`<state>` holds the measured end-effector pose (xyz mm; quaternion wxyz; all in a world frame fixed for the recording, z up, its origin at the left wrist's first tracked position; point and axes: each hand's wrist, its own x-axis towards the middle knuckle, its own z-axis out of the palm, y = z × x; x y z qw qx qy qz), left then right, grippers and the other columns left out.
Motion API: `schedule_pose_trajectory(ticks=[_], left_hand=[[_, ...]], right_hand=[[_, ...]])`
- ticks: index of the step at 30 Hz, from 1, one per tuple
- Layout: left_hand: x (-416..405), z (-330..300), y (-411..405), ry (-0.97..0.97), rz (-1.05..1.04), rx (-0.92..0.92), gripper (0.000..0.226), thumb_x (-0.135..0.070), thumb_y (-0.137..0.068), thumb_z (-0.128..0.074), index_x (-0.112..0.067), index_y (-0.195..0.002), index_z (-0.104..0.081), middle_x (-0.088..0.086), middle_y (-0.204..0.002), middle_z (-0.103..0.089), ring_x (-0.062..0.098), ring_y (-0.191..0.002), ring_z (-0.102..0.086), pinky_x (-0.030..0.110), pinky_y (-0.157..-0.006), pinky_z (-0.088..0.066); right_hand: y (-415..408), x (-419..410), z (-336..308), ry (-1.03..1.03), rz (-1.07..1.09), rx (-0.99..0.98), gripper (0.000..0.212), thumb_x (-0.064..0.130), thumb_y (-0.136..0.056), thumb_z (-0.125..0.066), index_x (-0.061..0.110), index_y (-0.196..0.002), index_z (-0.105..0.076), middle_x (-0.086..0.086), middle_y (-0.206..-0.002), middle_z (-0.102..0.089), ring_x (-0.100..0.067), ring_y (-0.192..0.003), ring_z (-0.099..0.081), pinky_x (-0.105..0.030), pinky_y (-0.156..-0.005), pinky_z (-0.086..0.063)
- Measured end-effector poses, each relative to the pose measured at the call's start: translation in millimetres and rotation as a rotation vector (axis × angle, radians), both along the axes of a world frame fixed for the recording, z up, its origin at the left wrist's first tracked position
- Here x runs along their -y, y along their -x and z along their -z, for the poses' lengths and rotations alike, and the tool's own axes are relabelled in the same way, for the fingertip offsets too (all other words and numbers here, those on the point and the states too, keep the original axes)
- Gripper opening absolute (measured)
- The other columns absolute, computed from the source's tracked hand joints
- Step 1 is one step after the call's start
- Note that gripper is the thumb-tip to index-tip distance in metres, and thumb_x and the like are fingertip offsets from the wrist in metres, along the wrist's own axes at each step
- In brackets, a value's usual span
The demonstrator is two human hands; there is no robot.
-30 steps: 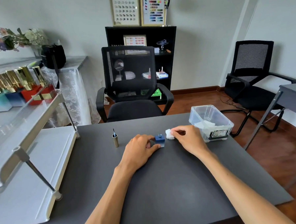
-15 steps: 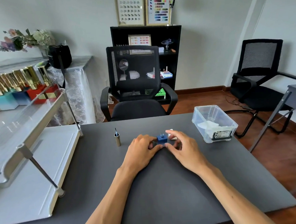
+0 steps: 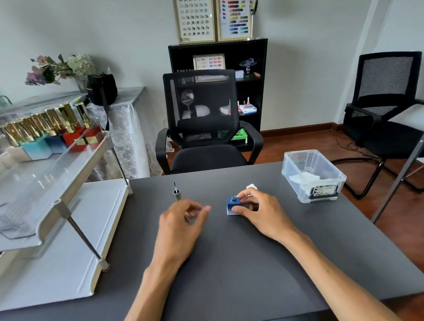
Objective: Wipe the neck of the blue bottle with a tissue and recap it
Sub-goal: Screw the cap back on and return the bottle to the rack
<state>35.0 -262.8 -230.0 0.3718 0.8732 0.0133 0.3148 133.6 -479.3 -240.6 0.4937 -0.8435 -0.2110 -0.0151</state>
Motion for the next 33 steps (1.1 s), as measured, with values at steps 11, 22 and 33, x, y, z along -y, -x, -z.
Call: schedule_pose_trajectory(ticks=[11, 22, 33], left_hand=[[-50, 6, -19, 0.312, -0.297, -0.158, 0.079, -0.051, -0.065, -0.087, -0.022, -0.126, -0.045, -0.005, -0.109, -0.057, 0.015, -0.105, -0.056, 0.035, -0.095, -0.048], [-45, -2, -30, 0.122, -0.169, -0.209, 0.009, -0.038, -0.085, -0.074, -0.033, -0.091, -0.07, -0.016, -0.09, -0.07, 0.004, -0.078, -0.067, 0.034, -0.077, -0.058], [-19, -28, -24, -0.255, 0.275, -0.034, 0.041, -0.022, -0.103, -0.048, -0.021, -0.144, -0.049, -0.009, -0.11, -0.052, 0.008, -0.086, -0.056, 0.018, -0.078, -0.046]], right_hand=[[3, 0, -1, -0.004, 0.006, -0.02, 0.019, 0.037, -0.082, -0.08, 0.034, -0.094, -0.065, 0.023, -0.09, -0.076, -0.009, -0.071, -0.061, -0.008, -0.067, -0.045], [1, 0, 1, -0.009, 0.012, -0.025, 0.02, 0.041, -0.08, -0.08, 0.036, -0.092, -0.065, 0.03, -0.089, -0.073, -0.01, -0.075, -0.066, -0.017, -0.072, -0.049], [-1, 0, 1, -0.031, 0.009, -0.042, 0.023, 0.046, -0.077, -0.081, 0.035, -0.093, -0.067, 0.025, -0.089, -0.075, -0.011, -0.073, -0.063, -0.017, -0.071, -0.051]])
